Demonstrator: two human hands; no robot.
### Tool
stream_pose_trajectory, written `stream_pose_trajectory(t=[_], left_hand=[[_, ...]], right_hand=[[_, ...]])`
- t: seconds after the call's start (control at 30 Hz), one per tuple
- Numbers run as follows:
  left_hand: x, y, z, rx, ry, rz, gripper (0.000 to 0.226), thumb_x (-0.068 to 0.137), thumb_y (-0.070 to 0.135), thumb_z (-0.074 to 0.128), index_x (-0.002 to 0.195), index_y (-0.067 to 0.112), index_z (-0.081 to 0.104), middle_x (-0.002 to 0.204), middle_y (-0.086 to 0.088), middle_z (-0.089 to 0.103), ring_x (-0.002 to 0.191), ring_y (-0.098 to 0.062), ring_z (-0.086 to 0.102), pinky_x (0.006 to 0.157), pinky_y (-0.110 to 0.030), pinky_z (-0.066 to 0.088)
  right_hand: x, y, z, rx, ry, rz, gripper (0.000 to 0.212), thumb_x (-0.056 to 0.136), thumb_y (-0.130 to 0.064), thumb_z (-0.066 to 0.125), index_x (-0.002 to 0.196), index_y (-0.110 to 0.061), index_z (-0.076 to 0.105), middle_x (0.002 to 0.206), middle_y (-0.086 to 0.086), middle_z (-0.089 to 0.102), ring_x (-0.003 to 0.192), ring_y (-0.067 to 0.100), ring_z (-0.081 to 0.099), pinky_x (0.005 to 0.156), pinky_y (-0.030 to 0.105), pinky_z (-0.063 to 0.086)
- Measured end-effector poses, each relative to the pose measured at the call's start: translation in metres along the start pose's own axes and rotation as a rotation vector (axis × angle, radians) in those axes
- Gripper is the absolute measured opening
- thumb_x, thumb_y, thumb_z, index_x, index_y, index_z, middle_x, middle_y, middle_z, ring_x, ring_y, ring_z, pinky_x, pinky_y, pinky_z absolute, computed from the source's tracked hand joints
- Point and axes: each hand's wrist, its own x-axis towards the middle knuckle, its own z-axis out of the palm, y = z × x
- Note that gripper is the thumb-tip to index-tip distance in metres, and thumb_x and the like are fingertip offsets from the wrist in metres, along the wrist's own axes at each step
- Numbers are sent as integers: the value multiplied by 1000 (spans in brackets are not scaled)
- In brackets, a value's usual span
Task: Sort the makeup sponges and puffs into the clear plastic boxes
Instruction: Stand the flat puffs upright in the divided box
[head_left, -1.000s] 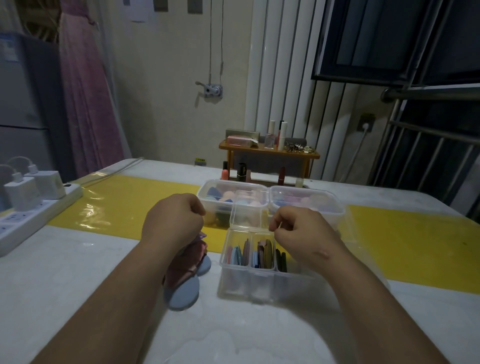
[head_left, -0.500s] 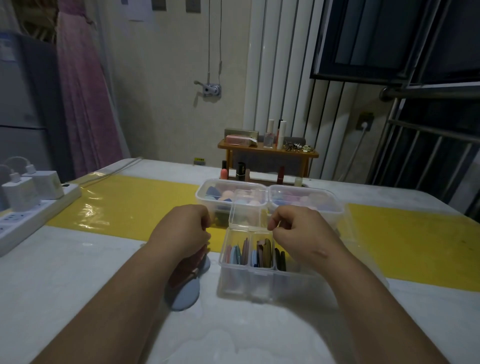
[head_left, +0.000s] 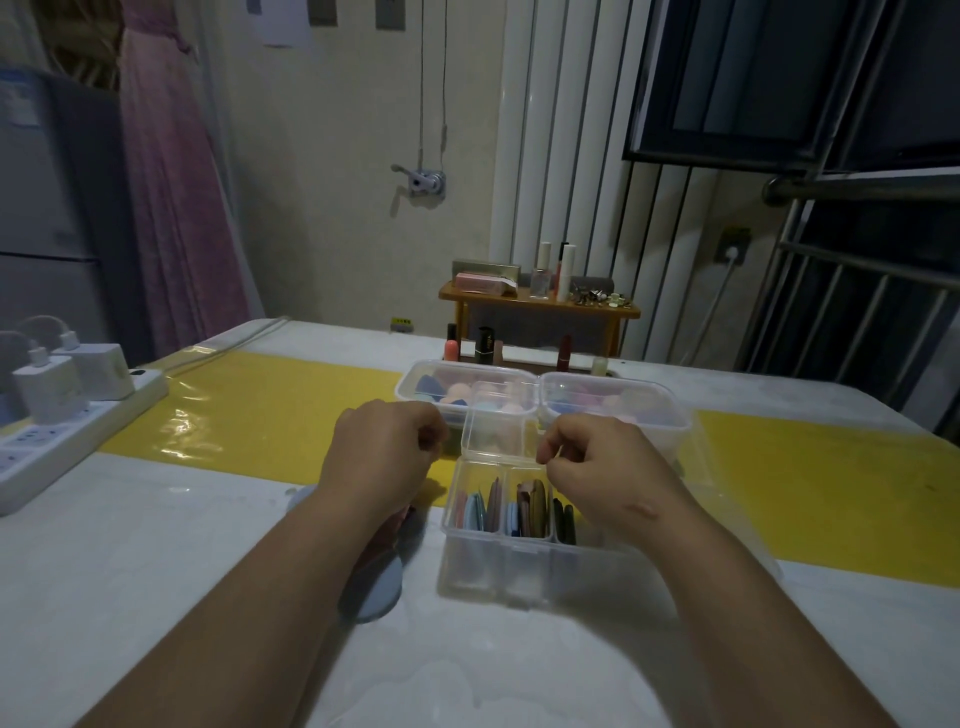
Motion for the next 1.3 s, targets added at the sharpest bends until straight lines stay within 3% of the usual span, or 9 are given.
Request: stream_pose_trajectory(t=[0.23, 0.4, 0.6, 0.73, 0.83, 1.0, 1.1, 1.2, 1.3], left_hand=[[0, 3, -2, -199, -12, -64, 11, 81, 21, 70, 90, 28, 71, 87, 9, 70, 80, -14, 62, 72, -31, 54], [0, 4, -3, -268, 113, -109, 19, 85, 19, 67, 103, 27, 66, 90, 12, 66, 80, -11, 58, 65, -23, 41], [0, 5, -7, -315, 208, -110, 12, 86, 16, 66, 96, 22, 65, 90, 3, 65, 80, -18, 60, 65, -37, 56], [1, 5, -6, -314, 261, -93, 16, 83, 4, 60, 87, 19, 65, 87, -1, 63, 80, -19, 58, 62, -29, 50], [2, 5, -6, -419, 244, -194, 21, 84, 0, 58, 85, 20, 65, 89, -2, 64, 83, -17, 60, 62, -33, 55], [3, 5, -7, -566, 210, -282, 24, 85, 0, 61, 77, 23, 63, 83, 3, 65, 77, -9, 57, 55, -21, 41], [3, 8, -7, -726, 187, -342, 21, 86, 2, 64, 79, 21, 70, 87, 0, 69, 85, -19, 65, 61, -36, 58], [3, 10, -7, -841, 161, -374, 16, 86, 3, 68, 83, 18, 72, 89, -3, 72, 87, -22, 69, 75, -44, 61], [3, 12, -7, -962, 132, -384, 17, 85, 0, 68, 84, 17, 72, 92, -6, 72, 87, -22, 71, 76, -39, 61]], right_hand=[[1, 2, 1, -3, 4, -5, 18, 89, -15, 58, 86, -31, 64, 83, -7, 61, 77, 10, 58, 67, 26, 51], [1, 3, 1, 3, 4, -10, 17, 89, -16, 59, 86, -32, 63, 82, -8, 62, 76, 9, 58, 66, 24, 50], [1, 2, 2, 3, 10, -7, 16, 89, -16, 60, 86, -31, 64, 82, -7, 62, 76, 9, 59, 68, 25, 52], [1, 1, 1, 18, 8, -7, 16, 89, -16, 60, 86, -31, 64, 84, -8, 62, 78, 8, 59, 69, 24, 51], [0, 1, 2, 23, 10, -7, 15, 90, -15, 60, 88, -29, 65, 85, -7, 62, 79, 8, 59, 68, 23, 50], [1, 1, 1, 41, 14, -22, 14, 89, -15, 60, 87, -28, 65, 85, -6, 63, 77, 8, 59, 65, 22, 47], [1, 0, 0, 61, 18, -32, 15, 89, -14, 59, 86, -28, 65, 84, -6, 64, 75, 7, 59, 62, 20, 44], [1, -1, 1, 70, 18, -40, 17, 89, -14, 59, 86, -29, 65, 84, -8, 63, 76, 5, 58, 63, 18, 44], [2, -1, 1, 84, 29, -35, 21, 91, -12, 59, 86, -33, 62, 86, -10, 62, 77, 4, 57, 62, 16, 43]])
